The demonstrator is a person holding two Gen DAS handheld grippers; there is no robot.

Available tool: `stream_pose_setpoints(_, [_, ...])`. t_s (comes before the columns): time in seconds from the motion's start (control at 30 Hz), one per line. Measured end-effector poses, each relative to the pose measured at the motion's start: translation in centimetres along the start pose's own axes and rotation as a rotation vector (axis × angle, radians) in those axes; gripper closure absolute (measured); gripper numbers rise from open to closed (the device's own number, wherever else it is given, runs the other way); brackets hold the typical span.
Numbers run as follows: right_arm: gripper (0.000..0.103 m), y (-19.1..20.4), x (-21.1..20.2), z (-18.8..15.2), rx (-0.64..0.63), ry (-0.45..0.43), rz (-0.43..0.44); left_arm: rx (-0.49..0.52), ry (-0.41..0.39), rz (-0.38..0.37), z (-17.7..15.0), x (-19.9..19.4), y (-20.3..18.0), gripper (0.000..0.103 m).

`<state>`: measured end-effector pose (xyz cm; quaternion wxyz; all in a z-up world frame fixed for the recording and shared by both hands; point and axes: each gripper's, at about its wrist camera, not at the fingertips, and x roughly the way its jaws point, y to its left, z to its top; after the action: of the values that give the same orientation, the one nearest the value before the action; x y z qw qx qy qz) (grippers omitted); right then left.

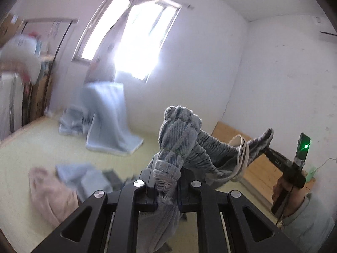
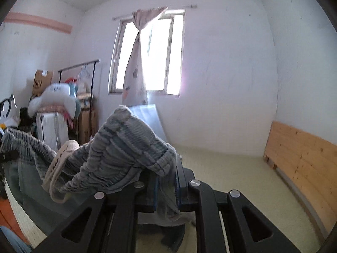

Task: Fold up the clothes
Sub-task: 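Lift the sweatpants by the waistband with both tools high above the bed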

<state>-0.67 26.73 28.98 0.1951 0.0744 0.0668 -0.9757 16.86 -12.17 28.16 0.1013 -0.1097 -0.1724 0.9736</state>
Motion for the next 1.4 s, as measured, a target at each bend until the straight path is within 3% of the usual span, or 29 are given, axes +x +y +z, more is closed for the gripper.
stream_pose_setpoints(0.17, [0.092, -0.8, -3.1, 6.3, -0.029, -0.087, -0.024, 0.053, -0.085, -0.022, 7.2, -2.1, -3.6, 0.092])
stream_pose_setpoints(0.37, [0.092, -2.0, -7.3, 13.5, -0.041, -0.19, -0.05, 0.112, -0.135, -0.058, 13.8, -5.4, -8.0, 0.092])
stream_pose_setpoints(0.67, [0.092, -3.5, -13.9, 21.6, -0.073, -0.327, -0.112, 0.174, -0.203, -0.131, 20.6, -10.6, -13.6, 0.092])
stream_pose_setpoints(1.03, [0.092, -7.2, -20.5, 31.3, -0.107, -0.431, -0.249, 0.279, -0.318, -0.235, 28.3, -13.8, -22.7, 0.092])
stream_pose_setpoints(1.4, [0.093, -13.0, -25.1, 41.6, -0.136, -0.458, -0.459, 0.319, -0.339, -0.463, 33.0, -14.9, -32.8, 0.093])
